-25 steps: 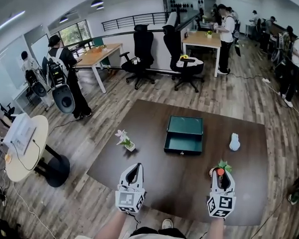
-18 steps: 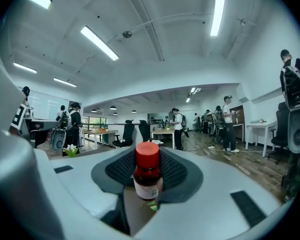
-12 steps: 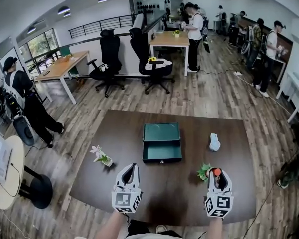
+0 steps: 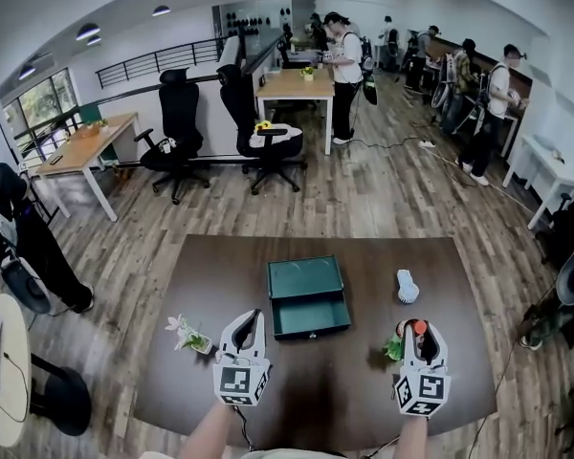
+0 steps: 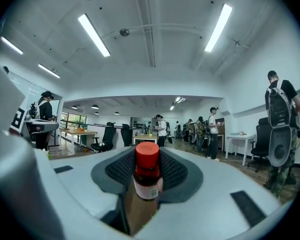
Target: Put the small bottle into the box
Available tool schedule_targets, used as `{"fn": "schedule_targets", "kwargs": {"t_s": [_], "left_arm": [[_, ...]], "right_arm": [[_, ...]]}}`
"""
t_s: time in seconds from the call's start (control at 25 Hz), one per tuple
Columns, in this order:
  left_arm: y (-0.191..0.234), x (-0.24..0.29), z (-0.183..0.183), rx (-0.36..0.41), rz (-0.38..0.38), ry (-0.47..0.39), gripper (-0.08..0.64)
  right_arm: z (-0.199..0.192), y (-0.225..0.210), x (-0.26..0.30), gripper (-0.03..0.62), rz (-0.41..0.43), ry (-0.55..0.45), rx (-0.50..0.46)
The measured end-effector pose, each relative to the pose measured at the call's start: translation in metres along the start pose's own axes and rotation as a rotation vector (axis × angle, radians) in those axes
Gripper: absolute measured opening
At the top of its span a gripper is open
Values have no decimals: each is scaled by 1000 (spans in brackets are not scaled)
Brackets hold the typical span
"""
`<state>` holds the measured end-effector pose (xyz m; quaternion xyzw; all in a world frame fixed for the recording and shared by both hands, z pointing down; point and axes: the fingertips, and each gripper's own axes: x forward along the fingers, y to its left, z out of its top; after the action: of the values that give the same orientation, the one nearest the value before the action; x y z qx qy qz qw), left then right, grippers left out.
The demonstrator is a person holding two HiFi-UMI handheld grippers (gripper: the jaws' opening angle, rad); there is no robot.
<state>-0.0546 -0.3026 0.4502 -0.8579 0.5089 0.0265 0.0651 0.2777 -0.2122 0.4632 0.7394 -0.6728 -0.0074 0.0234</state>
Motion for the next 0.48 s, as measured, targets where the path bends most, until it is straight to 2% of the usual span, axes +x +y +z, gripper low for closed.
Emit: {"fn": "schedule_targets", "kwargs": {"t_s": [0.2, 0.48], "left_arm": [[21, 15, -10, -26, -17, 14, 2], [26, 22, -27, -51, -45, 37, 2]], "right_arm": [[2, 13, 11, 143, -26, 11, -11], [-12, 21, 19, 141, -42, 52, -21]]}}
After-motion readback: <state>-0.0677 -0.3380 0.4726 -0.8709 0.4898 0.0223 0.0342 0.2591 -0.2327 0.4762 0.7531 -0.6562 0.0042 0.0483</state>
